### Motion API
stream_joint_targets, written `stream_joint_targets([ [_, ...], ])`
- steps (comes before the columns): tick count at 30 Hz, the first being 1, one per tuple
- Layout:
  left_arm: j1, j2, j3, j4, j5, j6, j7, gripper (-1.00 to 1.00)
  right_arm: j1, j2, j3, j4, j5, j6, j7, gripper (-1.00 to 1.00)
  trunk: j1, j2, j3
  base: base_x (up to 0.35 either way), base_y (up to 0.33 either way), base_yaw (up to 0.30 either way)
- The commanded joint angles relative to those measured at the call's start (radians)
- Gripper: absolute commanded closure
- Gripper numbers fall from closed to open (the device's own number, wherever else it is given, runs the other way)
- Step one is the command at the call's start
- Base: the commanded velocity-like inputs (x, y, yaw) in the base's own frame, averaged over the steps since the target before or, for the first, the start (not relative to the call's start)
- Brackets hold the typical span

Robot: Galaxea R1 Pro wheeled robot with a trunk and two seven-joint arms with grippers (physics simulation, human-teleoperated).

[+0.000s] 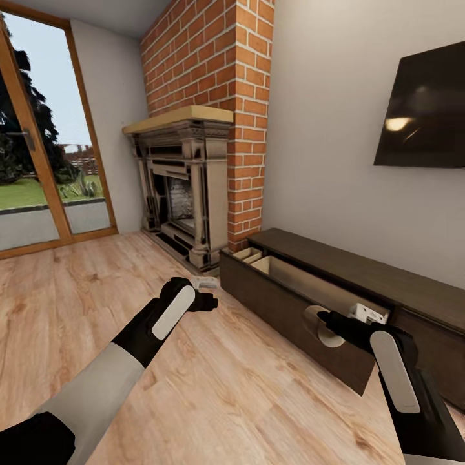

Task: Place each of the two pumpkins and all three candles from the living room inside a cabinet in the living room (use any cabinet), then make sure every cabinet is closed, and position the cauldron so it is next to a table in the living room.

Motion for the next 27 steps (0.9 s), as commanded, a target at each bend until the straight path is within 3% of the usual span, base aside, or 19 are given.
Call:
stream_joint_targets([
  [1,-0.001,0.0,-0.001,-0.001,0.011,0.001,0.01,-1.0,-0.001,0.0,0.0,-0.001,-0.011,0.003,-0.01,1.0,0.0,0.0,-0.001,0.22,0.223,-0.252],
  [12,-0.001,0.0,-0.001,-0.001,0.011,0.001,0.01,-1.0,-0.001,0.0,-0.001,0.0,-0.011,0.002,-0.009,1.0,0.0,0.0,-0.001,0.151,0.249,-0.282],
  [20,-0.001,-0.001,0.0,-0.003,0.015,0.008,0.008,-1.0,-0.001,-0.001,-0.001,0.003,-0.011,0.003,-0.008,1.0,0.0,0.0,-0.001,0.015,0.088,-0.292],
  [27,-0.001,0.0,0.009,-0.006,0.02,0.066,0.009,-1.0,-0.001,-0.002,-0.002,0.006,-0.01,0.003,-0.008,1.0,-0.018,0.031,0.023,0.002,0.011,-0.292],
])
